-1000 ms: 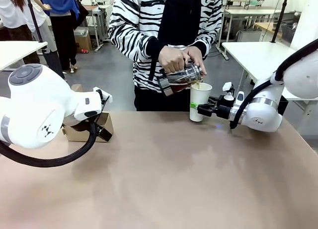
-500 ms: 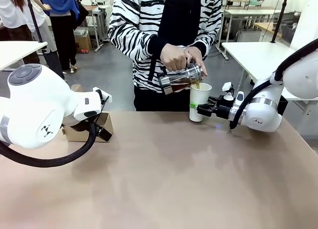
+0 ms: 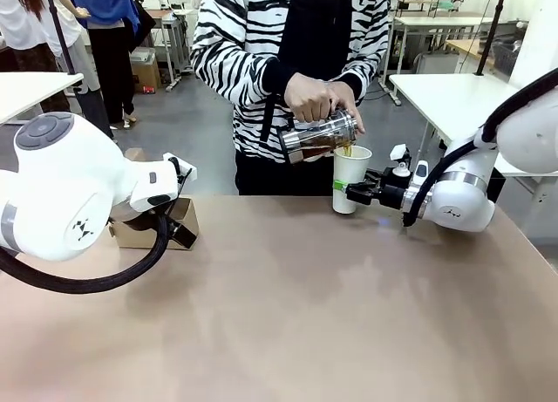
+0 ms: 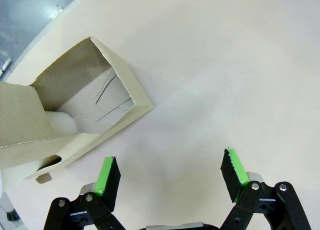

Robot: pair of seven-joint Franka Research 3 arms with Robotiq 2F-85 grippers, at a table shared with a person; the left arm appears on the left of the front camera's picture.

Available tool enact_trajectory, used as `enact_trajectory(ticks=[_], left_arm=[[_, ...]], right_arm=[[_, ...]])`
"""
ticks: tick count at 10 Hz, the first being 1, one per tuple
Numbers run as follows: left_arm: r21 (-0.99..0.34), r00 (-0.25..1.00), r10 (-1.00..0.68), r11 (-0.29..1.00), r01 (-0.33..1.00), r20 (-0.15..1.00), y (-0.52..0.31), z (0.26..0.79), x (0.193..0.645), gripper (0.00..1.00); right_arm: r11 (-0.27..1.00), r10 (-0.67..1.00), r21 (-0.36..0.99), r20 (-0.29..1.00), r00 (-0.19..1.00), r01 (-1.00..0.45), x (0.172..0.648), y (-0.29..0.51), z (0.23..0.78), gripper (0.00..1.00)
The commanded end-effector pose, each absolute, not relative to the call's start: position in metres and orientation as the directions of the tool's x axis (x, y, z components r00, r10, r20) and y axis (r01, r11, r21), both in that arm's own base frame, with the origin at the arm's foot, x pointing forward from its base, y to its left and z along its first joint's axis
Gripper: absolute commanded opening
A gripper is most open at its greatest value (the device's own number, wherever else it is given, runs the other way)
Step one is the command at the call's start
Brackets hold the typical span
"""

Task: Pour a drink into a cup and package it in a carrier.
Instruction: When a person places the Paper Cup Lid on the 600 ml Paper Cup , lift the 600 ml Paper Cup.

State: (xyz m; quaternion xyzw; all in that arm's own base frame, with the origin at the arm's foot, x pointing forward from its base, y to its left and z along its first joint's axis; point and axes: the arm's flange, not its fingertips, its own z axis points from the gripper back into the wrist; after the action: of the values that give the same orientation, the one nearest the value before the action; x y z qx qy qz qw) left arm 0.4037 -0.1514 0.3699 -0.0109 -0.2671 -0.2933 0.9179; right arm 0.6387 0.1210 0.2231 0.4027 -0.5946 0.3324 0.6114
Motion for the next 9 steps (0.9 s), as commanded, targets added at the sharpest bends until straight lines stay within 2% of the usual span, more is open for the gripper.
enact_trajectory(ticks=[1, 9], left_arm=[[0.135, 0.684, -0.533, 0.827, 0.545, 0.498, -0.1516, 0.3704, 0.4033, 1.00], [0.135, 0.684, -0.533, 0.827, 0.545, 0.498, -0.1516, 0.3704, 0.4033, 1.00]], right_arm=[[0.459, -0.075, 0.108, 0.994, 0.083, -0.882, 0.6381, 0.1213, 0.2279, 0.80], [0.459, -0.075, 0.108, 0.994, 0.083, -0.882, 0.6381, 0.1213, 0.2279, 0.80]])
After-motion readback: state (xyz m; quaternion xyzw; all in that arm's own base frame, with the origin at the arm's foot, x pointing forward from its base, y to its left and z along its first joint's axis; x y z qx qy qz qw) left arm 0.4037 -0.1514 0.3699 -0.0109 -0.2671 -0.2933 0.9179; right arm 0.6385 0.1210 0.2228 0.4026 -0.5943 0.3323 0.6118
